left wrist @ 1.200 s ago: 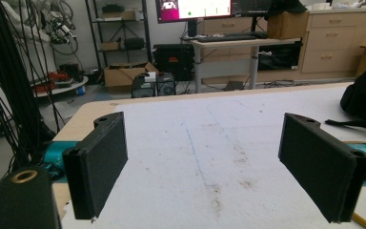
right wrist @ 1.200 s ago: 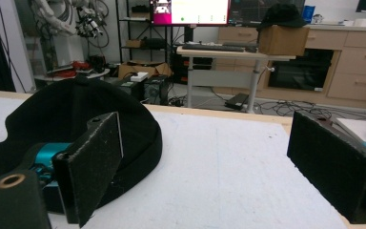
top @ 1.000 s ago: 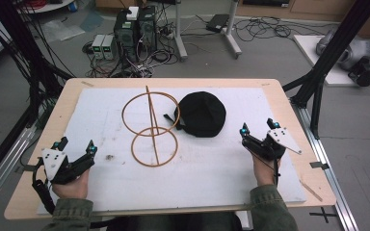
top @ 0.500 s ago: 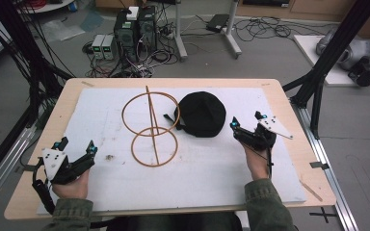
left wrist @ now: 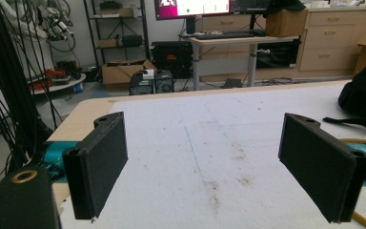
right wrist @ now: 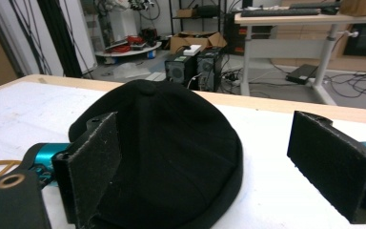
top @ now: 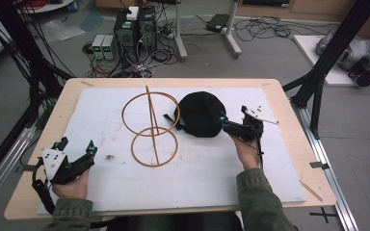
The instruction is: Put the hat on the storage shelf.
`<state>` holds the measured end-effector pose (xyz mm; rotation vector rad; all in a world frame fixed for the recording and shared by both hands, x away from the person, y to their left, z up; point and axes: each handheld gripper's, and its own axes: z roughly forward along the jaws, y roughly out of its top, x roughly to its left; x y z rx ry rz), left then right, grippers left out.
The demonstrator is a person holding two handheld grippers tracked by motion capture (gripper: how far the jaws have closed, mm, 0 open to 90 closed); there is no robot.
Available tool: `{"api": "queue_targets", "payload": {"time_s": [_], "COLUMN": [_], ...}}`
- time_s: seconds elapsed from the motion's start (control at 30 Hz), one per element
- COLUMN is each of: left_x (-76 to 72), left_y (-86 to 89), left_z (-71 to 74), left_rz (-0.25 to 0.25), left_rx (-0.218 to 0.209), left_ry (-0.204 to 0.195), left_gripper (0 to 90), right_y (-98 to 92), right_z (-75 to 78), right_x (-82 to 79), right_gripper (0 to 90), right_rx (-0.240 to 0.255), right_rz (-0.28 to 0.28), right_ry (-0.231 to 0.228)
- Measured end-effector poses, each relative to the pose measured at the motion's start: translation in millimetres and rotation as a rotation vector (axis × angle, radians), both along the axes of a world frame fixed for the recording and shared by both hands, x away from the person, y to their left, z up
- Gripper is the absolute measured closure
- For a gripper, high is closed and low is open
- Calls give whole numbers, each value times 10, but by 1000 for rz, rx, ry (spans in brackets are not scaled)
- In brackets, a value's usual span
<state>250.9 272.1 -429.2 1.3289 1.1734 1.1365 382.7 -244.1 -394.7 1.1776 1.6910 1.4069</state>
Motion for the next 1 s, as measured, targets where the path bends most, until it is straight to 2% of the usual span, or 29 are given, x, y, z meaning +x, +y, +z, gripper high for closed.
{"api": "queue_targets", "payload": {"time_s": [0.2, 0.63, 1.0], "left_x": [2, 12, 13], "left_y": [0, -4, -21], "left_z": [-1, -8, -10], "left_rz": [-3, -11, -14], "left_rx": [3, 6, 17], "left_ry": [3, 15, 17], "left_gripper": [170, 170, 171], "right_y": [89, 251, 459], "right_z": [18, -30, -94], "right_x": [105, 357, 534], "right_gripper": [107, 107, 107], "right_rx": [-18, -60, -126], "right_rz": [29, 56, 81], "right_ry": [18, 100, 158]}}
